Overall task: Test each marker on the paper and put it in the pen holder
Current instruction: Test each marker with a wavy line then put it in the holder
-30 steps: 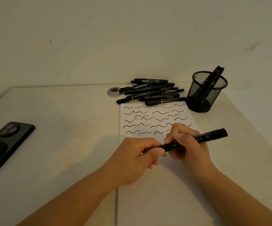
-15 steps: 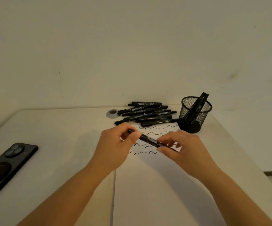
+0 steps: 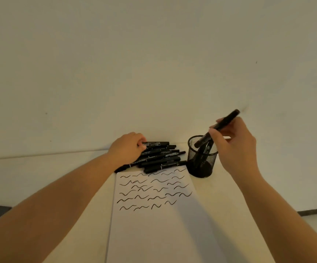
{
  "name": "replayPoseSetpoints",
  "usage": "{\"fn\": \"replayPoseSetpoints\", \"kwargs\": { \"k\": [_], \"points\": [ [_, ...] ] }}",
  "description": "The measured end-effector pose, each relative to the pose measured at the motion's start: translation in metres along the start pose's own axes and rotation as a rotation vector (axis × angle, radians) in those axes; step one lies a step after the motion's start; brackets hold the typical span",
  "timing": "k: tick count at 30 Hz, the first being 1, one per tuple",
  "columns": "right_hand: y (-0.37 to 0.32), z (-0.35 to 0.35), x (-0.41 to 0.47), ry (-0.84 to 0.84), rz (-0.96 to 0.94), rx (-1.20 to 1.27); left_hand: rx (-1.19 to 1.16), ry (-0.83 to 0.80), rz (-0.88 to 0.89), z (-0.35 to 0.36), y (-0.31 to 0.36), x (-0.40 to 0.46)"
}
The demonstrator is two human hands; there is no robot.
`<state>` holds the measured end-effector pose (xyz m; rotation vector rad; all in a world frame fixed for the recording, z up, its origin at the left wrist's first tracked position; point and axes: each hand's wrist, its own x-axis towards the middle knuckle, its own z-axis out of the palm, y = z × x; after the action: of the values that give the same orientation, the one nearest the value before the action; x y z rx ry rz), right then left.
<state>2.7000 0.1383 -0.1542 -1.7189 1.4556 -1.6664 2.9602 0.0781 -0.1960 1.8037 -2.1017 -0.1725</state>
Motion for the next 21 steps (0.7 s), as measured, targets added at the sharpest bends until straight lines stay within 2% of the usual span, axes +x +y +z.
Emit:
{"fn": "replayPoseSetpoints", "kwargs": {
  "k": [4,9,21],
  "points": [
    [0.014,-0.003,0.009,0.067,-0.008,-0.013,0.134,-0.035,-0.058,0.017,-0.029,0.026],
    [0.032,0.0,0.016,0.113,0.038,-0.043,0.113,0.026,-0.075,0.041,-0.046,0.037],
    [0.065,0.03,0.016,-0.163,0.106,-0.475,0.083,-0.017,-0.122,0.052,-0.056,0.054]
  ]
}}
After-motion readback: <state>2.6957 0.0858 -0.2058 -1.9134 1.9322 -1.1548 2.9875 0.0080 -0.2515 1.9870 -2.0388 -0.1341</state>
